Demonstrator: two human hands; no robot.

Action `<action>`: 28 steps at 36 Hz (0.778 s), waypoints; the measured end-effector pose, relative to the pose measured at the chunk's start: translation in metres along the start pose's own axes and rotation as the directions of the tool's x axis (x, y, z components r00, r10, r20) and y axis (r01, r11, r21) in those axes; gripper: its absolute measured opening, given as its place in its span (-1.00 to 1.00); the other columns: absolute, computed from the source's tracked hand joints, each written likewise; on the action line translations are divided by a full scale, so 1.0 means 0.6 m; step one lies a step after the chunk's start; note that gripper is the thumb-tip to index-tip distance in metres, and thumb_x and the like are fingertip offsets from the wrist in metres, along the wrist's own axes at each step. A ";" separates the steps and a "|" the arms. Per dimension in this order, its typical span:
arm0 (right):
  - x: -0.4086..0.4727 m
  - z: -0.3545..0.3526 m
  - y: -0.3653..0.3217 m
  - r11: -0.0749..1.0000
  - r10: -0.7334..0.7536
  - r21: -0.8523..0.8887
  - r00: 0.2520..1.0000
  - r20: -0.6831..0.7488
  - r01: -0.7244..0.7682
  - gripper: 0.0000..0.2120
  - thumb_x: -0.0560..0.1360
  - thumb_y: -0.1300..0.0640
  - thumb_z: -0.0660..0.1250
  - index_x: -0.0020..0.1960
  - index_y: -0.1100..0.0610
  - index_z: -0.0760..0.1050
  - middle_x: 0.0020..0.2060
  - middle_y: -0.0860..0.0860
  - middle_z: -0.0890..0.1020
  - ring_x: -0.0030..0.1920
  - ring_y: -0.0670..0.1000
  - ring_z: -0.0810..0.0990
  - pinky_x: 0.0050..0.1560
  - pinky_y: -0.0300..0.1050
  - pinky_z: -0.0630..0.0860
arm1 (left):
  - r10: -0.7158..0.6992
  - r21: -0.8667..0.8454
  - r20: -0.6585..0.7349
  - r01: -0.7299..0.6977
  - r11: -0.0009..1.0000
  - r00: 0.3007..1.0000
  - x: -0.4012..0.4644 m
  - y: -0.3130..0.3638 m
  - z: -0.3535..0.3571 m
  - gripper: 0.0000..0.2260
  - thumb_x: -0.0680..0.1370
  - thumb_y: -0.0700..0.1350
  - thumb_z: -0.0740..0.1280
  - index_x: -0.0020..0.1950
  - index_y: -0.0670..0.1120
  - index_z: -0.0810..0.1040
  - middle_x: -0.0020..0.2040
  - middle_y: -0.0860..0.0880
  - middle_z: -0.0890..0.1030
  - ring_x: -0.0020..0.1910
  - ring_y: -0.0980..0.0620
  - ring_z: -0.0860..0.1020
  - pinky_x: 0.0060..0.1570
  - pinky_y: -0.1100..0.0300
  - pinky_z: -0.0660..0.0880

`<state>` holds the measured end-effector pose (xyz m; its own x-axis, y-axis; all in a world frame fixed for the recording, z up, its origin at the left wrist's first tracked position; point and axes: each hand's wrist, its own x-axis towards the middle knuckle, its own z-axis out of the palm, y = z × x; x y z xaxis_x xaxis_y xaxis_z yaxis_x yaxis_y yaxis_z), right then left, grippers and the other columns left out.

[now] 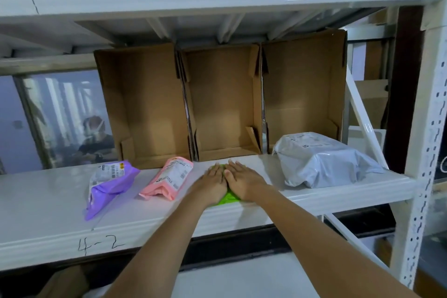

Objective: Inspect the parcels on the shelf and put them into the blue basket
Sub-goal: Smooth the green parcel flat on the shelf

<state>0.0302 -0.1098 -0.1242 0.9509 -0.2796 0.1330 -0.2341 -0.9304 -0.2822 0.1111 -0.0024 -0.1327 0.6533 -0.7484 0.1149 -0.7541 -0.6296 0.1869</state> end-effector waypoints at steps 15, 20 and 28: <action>0.002 -0.004 -0.004 0.999 0.027 -0.030 0.999 0.034 -0.026 -0.50 0.69 -0.01 -0.21 0.57 0.12 0.08 0.55 0.05 0.16 0.54 0.00 0.11 0.51 -0.08 0.06 | -0.018 0.042 0.073 0.015 0.999 0.997 -0.009 0.012 -0.016 -0.55 0.68 -0.11 -0.08 0.56 -0.21 -0.02 0.57 -0.16 0.06 0.55 -0.05 0.06 0.51 0.10 0.04; 0.007 -0.003 -0.003 0.999 0.038 -0.033 0.999 0.029 -0.037 -0.51 0.68 -0.01 -0.20 0.52 0.11 0.20 0.50 0.07 0.28 0.49 0.05 0.22 0.46 -0.04 0.18 | -0.003 0.078 0.067 -0.002 0.997 0.998 -0.011 0.017 -0.020 -0.57 0.68 -0.14 -0.06 0.54 -0.21 0.07 0.53 -0.16 0.17 0.51 -0.06 0.16 0.47 0.08 0.15; 0.018 0.005 -0.002 0.996 0.081 -0.034 0.997 0.015 -0.080 -0.49 0.67 -0.02 -0.21 0.49 0.12 0.25 0.47 0.07 0.33 0.46 0.04 0.28 0.44 0.02 0.24 | -0.044 0.045 0.068 0.041 0.998 0.997 -0.008 0.010 -0.017 -0.48 0.61 0.03 -0.09 0.56 -0.12 0.07 0.55 -0.11 0.15 0.52 -0.03 0.16 0.47 0.05 0.17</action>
<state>0.0410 -0.1112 -0.1253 0.9317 -0.3504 0.0955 -0.3165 -0.9125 -0.2592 0.1042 -0.0007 -0.1223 0.6795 -0.7326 0.0398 -0.7292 -0.6683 0.1471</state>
